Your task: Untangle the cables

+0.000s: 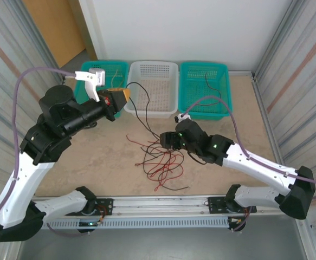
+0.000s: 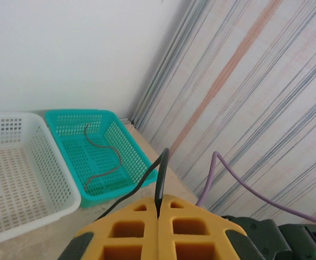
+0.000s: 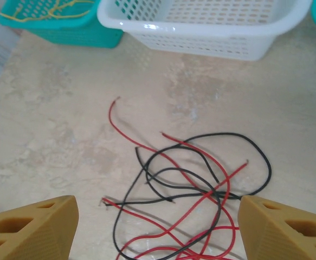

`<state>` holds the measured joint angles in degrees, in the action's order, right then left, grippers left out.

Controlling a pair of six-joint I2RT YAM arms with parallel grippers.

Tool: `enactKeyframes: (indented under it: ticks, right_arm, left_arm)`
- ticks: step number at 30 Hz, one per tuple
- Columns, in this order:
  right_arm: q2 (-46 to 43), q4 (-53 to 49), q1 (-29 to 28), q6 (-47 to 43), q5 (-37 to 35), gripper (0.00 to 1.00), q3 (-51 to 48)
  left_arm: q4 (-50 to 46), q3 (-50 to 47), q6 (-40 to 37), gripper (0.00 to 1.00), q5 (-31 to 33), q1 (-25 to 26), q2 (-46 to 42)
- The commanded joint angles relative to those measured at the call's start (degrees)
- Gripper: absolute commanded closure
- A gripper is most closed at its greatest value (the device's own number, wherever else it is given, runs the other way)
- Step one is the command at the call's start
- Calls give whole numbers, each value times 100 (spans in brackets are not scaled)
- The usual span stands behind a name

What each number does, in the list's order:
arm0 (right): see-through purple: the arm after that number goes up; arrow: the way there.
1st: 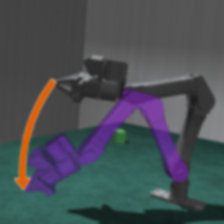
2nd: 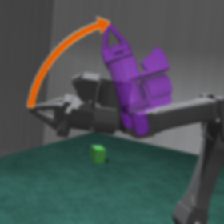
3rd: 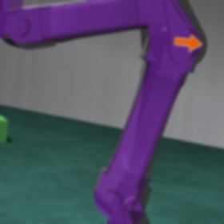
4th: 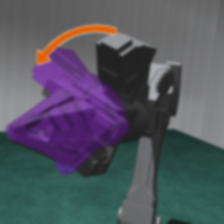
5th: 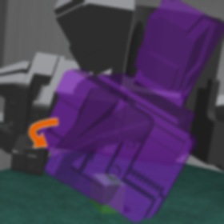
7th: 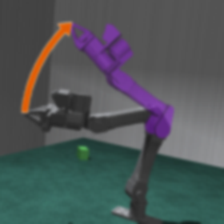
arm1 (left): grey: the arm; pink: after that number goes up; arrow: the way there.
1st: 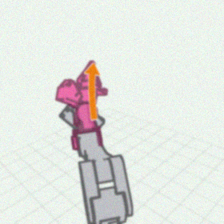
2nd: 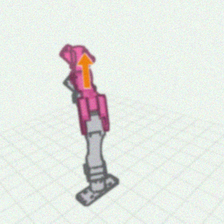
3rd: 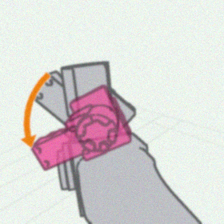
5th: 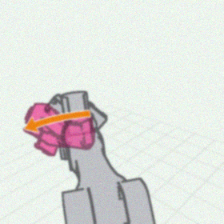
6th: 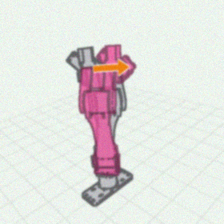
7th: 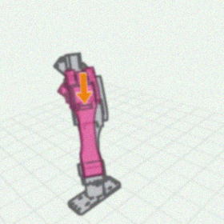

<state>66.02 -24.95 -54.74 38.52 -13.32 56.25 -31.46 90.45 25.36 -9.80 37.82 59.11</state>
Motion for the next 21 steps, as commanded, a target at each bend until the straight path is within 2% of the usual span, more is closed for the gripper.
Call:
enactKeyframes:
  ticks: [1, 2, 3, 5, 6, 10, 12, 15, 21]
  right_arm:
    - [45, -195, -10, -51, -207, 27, 185]
    - [1, -289, -10, 42, -401, 29, 178]
    - [-107, -567, -31, 287, -890, 32, 176]
    - [-453, -1361, 3, 1128, -2062, 28, 76]
    - [-708, -1673, 148, 1475, -2294, 25, -48]
    - [-1892, -1688, 849, 1619, -1690, 25, -799]
    - [-2248, -1905, 1025, 1651, -1527, 25, -960]
    - [-2552, -2303, 1071, 1716, -1490, 26, -1065]
    - [-2713, -2331, 1052, 1577, -1144, 31, -1211]
  left_arm:
    - [164, 391, -29, 100, -63, -60, 112]
    - [142, 453, -80, 100, -19, -62, 147]
    - [95, 540, -157, 100, 52, -64, 190]
    - [12, 703, -300, 100, 274, -80, 281]
    - [15, 767, -376, 100, 364, -114, 333]
    - [55, 1101, -455, 100, 235, -461, 692]
    - [179, 1213, -414, 100, 128, -647, 885]
    - [542, 1383, -410, 100, 79, -874, 1199]
    - [970, 2007, -616, 100, 281, -1066, 2087]
